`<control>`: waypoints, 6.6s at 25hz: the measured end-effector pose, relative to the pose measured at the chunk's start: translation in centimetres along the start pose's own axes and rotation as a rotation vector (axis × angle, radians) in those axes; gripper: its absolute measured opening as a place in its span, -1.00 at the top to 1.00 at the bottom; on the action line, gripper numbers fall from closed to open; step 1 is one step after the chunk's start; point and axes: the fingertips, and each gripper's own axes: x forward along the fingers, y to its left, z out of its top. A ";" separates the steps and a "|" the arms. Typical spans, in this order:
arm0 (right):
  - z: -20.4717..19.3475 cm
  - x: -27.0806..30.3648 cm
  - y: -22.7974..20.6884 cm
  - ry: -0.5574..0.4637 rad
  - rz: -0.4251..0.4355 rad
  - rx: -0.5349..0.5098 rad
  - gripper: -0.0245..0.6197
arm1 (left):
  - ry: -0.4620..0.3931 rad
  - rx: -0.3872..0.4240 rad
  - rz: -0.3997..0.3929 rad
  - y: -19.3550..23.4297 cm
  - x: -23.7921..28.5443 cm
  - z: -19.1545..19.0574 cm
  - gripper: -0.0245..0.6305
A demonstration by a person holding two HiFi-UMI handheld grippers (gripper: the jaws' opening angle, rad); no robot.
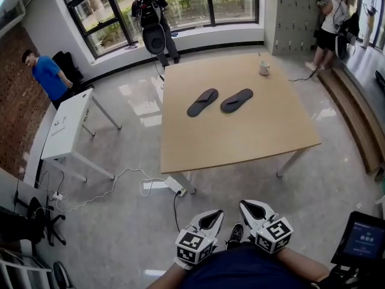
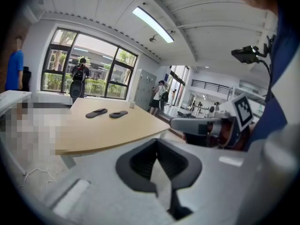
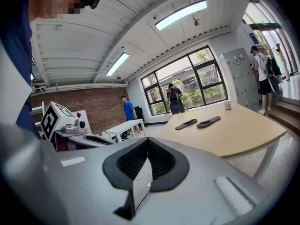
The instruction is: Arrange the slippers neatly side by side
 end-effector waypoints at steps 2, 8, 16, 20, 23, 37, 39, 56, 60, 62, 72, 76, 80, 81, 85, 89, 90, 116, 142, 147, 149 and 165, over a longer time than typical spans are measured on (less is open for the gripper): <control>0.5 0.2 -1.6 -0.001 -0.002 -0.001 0.89 | -0.001 0.005 0.003 0.0 1.5 0.9 0.91; 1.9 0.8 -5.0 -0.010 0.011 0.004 0.89 | -0.021 0.018 0.015 0.0 4.5 3.1 0.91; 2.4 1.6 -7.6 -0.021 0.038 0.005 0.89 | -0.032 0.013 0.049 1.1 6.8 2.8 0.91; 2.0 2.2 -8.8 -0.017 0.029 0.003 0.89 | -0.025 -0.004 0.038 1.6 8.0 3.0 0.91; 2.3 2.6 -10.3 -0.013 -0.001 0.000 0.89 | -0.027 0.008 0.021 2.0 9.3 3.9 0.91; 4.5 7.4 -16.1 -0.003 -0.094 0.027 0.89 | -0.009 0.010 -0.058 6.6 15.7 7.4 0.91; 5.0 9.1 -16.7 0.003 -0.090 0.019 0.89 | -0.008 0.018 -0.061 8.2 16.5 7.9 0.91; 9.3 21.4 -22.5 0.031 -0.181 0.029 0.89 | -0.003 0.064 -0.150 20.8 22.5 15.1 0.91; 9.5 23.4 -24.7 0.091 -0.149 -0.067 0.89 | 0.013 0.183 -0.162 24.1 23.6 15.0 0.91; 9.5 24.1 -26.1 0.135 -0.133 -0.146 0.89 | 0.031 0.218 -0.163 25.7 24.0 15.1 0.74; 7.6 30.3 -35.7 0.422 0.032 -0.589 0.44 | 0.203 0.455 -0.032 35.7 27.2 15.0 0.40; 5.6 33.1 -38.9 0.571 0.128 -0.772 0.40 | 0.303 0.595 -0.027 38.8 29.5 14.7 0.35; 3.2 35.4 -42.1 0.690 0.192 -0.779 0.28 | 0.428 0.666 -0.035 42.3 32.4 13.1 0.28; 2.8 36.0 -42.9 0.709 0.204 -0.780 0.25 | 0.454 0.685 -0.027 43.4 33.2 12.9 0.28; 2.1 38.0 -45.3 0.767 0.257 -0.841 0.25 | 0.546 0.776 -0.035 46.4 35.9 12.2 0.26; 2.0 38.7 -45.3 0.827 0.340 -0.932 0.25 | 0.635 0.787 -0.087 47.8 36.8 10.9 0.18; 1.8 38.9 -45.3 0.838 0.363 -0.942 0.25 | 0.653 0.785 -0.097 48.1 37.0 10.4 0.18; -2.3 41.4 -47.2 0.754 0.219 -0.411 0.28 | 0.682 0.481 -0.041 47.2 38.7 4.9 0.42; -7.1 35.3 -45.1 0.562 -0.509 0.377 0.34 | 0.502 0.211 0.185 37.2 35.0 -1.7 0.44; -7.2 35.4 -44.8 0.485 -0.465 0.496 0.31 | 0.502 0.223 0.153 35.2 35.6 -2.7 0.43; -5.1 35.6 -44.5 0.398 -0.384 0.531 0.32 | 0.488 0.243 0.116 34.5 35.5 -1.8 0.36; -1.7 33.4 -39.3 0.786 0.496 -0.984 -0.03 | 0.755 0.864 -0.215 35.4 32.5 0.4 -0.24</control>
